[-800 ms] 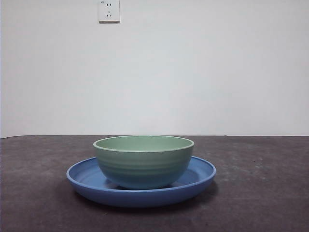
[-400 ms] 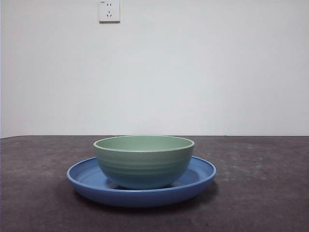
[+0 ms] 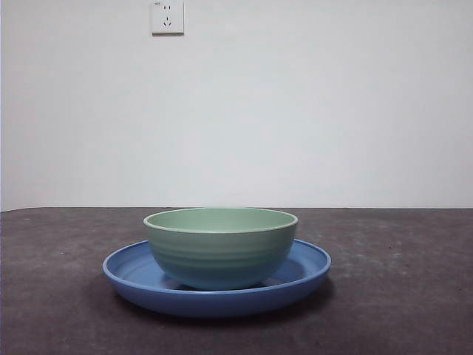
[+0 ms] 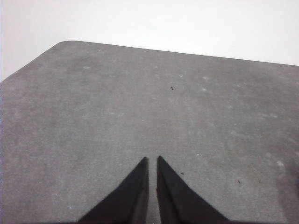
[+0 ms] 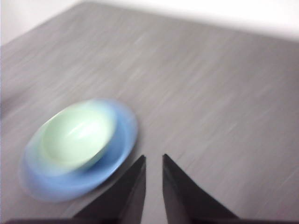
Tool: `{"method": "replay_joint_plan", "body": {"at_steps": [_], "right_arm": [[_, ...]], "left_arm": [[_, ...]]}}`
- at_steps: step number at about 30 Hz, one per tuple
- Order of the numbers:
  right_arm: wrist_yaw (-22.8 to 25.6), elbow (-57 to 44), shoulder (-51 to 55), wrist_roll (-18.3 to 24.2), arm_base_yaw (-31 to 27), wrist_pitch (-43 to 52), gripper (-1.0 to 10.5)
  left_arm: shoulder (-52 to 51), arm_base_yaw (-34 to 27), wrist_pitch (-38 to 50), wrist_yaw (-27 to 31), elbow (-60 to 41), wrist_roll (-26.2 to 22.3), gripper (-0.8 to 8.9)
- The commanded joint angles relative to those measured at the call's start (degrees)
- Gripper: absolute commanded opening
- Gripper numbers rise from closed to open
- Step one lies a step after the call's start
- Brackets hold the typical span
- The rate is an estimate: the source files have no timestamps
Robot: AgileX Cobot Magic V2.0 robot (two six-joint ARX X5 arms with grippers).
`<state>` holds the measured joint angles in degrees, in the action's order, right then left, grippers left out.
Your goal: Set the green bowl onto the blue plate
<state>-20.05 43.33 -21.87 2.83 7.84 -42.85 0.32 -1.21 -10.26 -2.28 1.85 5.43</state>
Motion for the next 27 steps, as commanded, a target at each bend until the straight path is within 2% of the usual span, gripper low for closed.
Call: {"method": "replay_joint_plan", "body": {"at_steps": [1,4,7,13,16,19,27], "right_arm": [[1.3,-12.0,4.5,-2.2,-2.5,20.3,0.5],[3.6,-22.8,9.6,-4.4,-5.0,31.1,0.5],[8.4,-30.4,13.4,-5.8,-7.4,35.6,0.5],[15.8,-37.9,18.1,-6.8,-9.7,36.6,0.5],[17.6,-39.5,19.7,-6.8,-9.9,36.7,0.5],[19.1,-40.7,20.9,-6.7,-9.9,36.4,0.5],[19.3,-42.7,21.7,-6.7,-9.8,32.7,0.5]], "left_arm": [[-0.1,0.1,-0.5,0.2,-1.2,-0.3,0.29],[-0.1,0.1,-0.5,0.2,-1.2,-0.3,0.29],[-0.1,0.1,-0.5,0.2,-1.2,-0.3,0.29],[-0.1,0.1,-0.5,0.2,-1.2,-0.3,0.29],[-0.1,0.1,-0.5,0.2,-1.2,-0.3,0.29],[-0.1,0.1,-0.5,0.2,-1.2,-0.3,0.29],[-0.1,0.0,-0.5,0.2,-1.2,-0.3,0.29]]}}
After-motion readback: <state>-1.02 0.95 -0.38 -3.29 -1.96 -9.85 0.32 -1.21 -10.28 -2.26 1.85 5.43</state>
